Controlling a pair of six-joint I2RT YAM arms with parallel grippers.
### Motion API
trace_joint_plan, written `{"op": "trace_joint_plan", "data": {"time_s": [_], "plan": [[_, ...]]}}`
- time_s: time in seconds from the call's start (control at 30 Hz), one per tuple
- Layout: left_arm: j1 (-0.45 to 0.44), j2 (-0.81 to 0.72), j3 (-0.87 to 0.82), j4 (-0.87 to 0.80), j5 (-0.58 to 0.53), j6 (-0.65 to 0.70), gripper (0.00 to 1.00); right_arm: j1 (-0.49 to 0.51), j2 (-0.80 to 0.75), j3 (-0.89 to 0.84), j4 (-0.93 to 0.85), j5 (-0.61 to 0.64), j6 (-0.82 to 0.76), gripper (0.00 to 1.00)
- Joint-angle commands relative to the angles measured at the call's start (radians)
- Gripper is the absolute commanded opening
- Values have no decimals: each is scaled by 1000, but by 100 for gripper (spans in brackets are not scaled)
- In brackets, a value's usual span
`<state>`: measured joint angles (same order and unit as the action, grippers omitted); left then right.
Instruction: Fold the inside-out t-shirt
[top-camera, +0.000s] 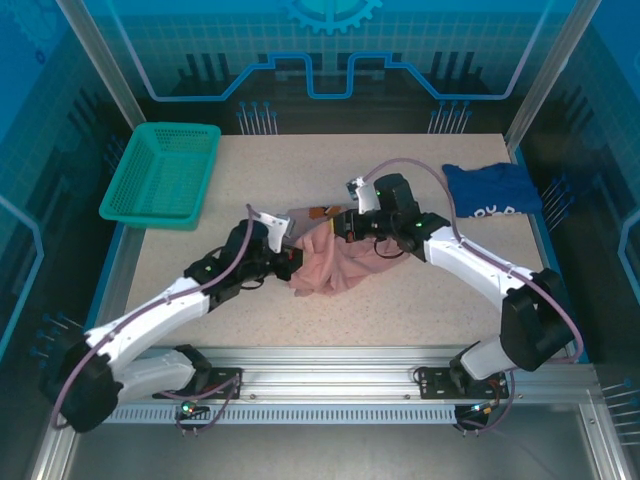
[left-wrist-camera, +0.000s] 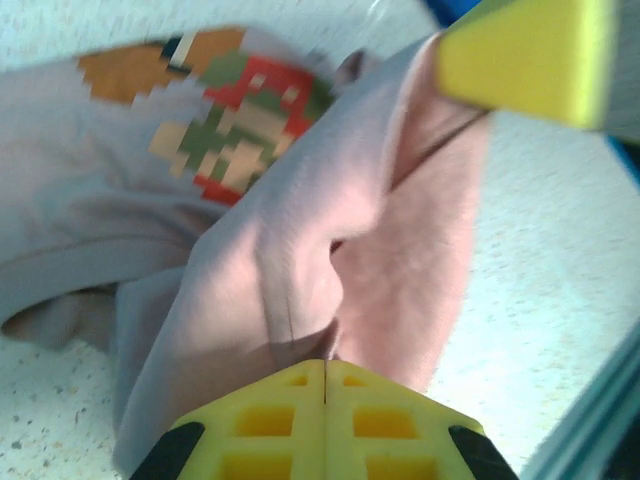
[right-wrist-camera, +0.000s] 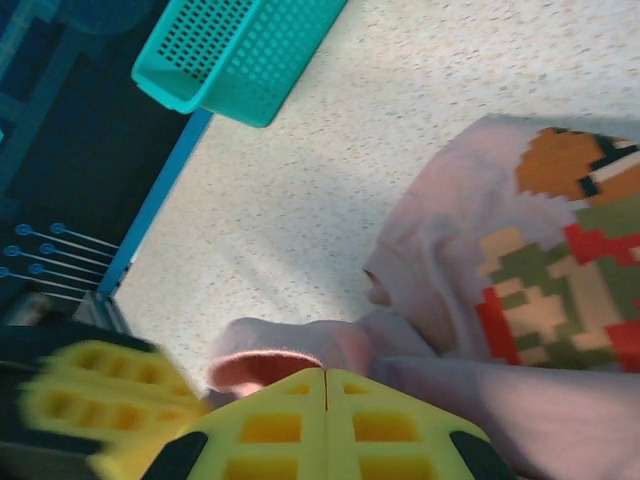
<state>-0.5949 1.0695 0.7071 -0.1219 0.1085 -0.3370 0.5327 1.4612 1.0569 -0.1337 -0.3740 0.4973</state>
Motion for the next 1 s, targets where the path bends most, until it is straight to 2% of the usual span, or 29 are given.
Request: {"op": "trace_joint_plan", "data": {"time_s": [0.0, 0.13, 0.27, 0.43, 0.7, 0.83, 0.97], "plan": [[23, -112, -27, 23, 68, 2, 0, -29, -49, 49, -140, 41, -97, 0], [76, -227, -45, 58, 102, -63, 0, -58, -90, 79, -256, 65, -175, 0], [118, -270, -52, 72, 115, -92, 0, -81, -124, 95, -334, 65, -223, 0], [149, -249, -57, 54, 95, -88, 0, -89, -163, 111, -416, 68, -266, 0], [148, -130, -87, 109, 153, -77, 0, -89, -206, 92, -440, 72, -221, 0], [148, -118, -119, 183, 240, -96, 0, -91, -229, 88, -502, 158, -218, 0], [126, -103, -120, 213, 360, -107, 0, -85, -274, 60, -536, 148, -246, 0]]}}
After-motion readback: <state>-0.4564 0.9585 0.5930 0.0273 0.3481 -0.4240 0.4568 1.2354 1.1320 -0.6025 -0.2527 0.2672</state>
